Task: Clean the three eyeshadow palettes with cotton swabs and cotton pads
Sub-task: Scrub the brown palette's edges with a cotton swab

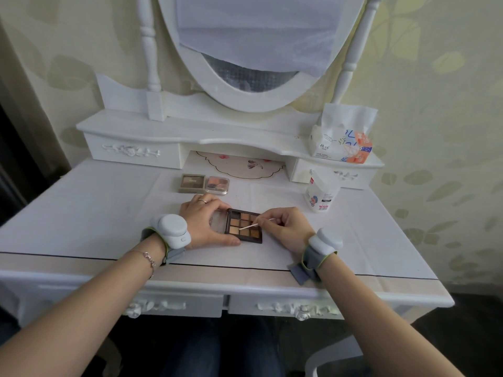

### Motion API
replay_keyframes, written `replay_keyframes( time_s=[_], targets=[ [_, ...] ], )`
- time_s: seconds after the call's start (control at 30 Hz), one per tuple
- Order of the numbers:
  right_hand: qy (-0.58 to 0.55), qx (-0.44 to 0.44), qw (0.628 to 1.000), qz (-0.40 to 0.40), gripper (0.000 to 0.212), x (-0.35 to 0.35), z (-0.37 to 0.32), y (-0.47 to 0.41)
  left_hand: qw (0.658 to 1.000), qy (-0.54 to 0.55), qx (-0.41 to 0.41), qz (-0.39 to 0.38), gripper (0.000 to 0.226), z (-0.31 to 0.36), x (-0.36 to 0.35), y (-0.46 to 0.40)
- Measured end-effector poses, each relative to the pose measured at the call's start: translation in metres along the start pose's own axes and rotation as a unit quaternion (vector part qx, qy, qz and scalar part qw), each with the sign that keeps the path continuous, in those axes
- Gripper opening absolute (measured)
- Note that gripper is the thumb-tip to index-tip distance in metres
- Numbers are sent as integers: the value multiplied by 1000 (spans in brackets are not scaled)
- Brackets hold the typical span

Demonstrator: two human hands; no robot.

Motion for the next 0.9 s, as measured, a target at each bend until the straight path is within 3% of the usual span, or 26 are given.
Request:
replay_keyframes(
  time_s=[0.4,0.5,0.6,0.73,0.9],
  targets=[
    [39,15,999,-17,16,-2,-1,0,1000,1,0,2,129,-3,0,-1],
    [43,19,999,-11,18,0,0,-1,1000,-5,-2,-2,127,-2,-1,0],
    [50,28,998,-18,16,-2,-2,-1,1000,-12,-5,4,111,0,0,-1],
    [-24,-12,998,53,21,12,7,-4,1000,-3,-9,3,123,-1,0,0],
    [32,-32,991,123,20,29,15,-10,1000,0,-12,3,119,0,0,-1]
  ],
)
Point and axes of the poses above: each hand's wrist, its own y-axis away from the middle knuckle, its own x-axis out of the back of the hand, z = x × y, the point moved 7 cm from there along -y, towards the middle knuckle, and after that the axes turned 5 degrees about z, right-handed, at the moved point
